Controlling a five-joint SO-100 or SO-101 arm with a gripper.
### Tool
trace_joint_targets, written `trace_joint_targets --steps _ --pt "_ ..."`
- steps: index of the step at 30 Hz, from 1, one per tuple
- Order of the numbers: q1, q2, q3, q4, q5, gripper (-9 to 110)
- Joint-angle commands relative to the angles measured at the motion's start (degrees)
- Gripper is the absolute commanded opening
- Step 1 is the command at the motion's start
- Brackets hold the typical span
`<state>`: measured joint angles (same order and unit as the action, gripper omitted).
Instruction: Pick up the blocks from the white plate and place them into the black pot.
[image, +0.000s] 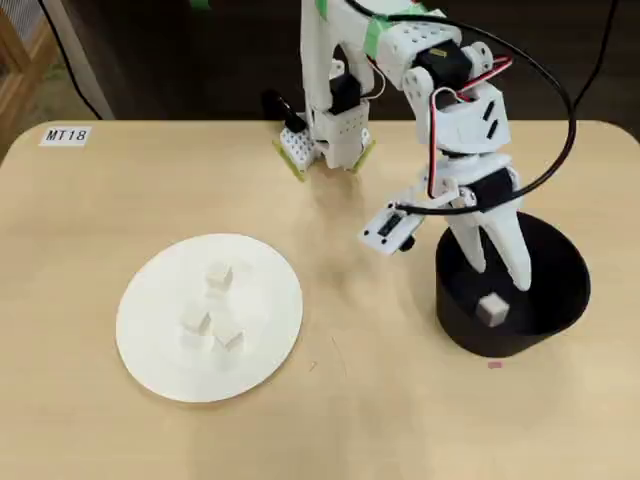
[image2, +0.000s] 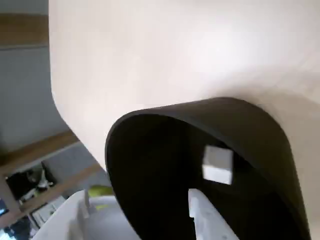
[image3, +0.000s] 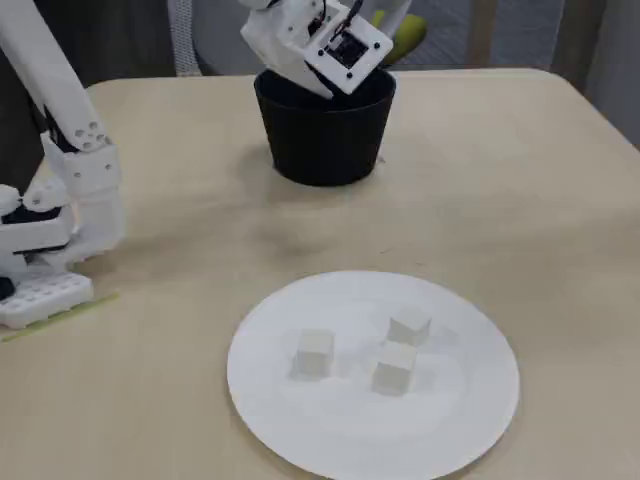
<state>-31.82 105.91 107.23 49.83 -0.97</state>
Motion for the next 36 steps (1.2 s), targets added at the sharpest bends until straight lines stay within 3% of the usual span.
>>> trace_joint_targets --steps 1,4,11,19,30,36 --pt "1.14 1.58 -3.43 1.58 -0.62 22" --pt "4.66 2.11 -9.76 10.81 -0.88 -2" --pt "24.96 1.93 -23.47 31.99 -5.01 -2" --pt "46.05 -2.64 -22.85 38.67 -10.72 -2" --pt "53.7 -2.55 -10.37 24.87 -14.06 -2" --pt "56.51 -3.87 -8.0 19.78 -9.32 -2"
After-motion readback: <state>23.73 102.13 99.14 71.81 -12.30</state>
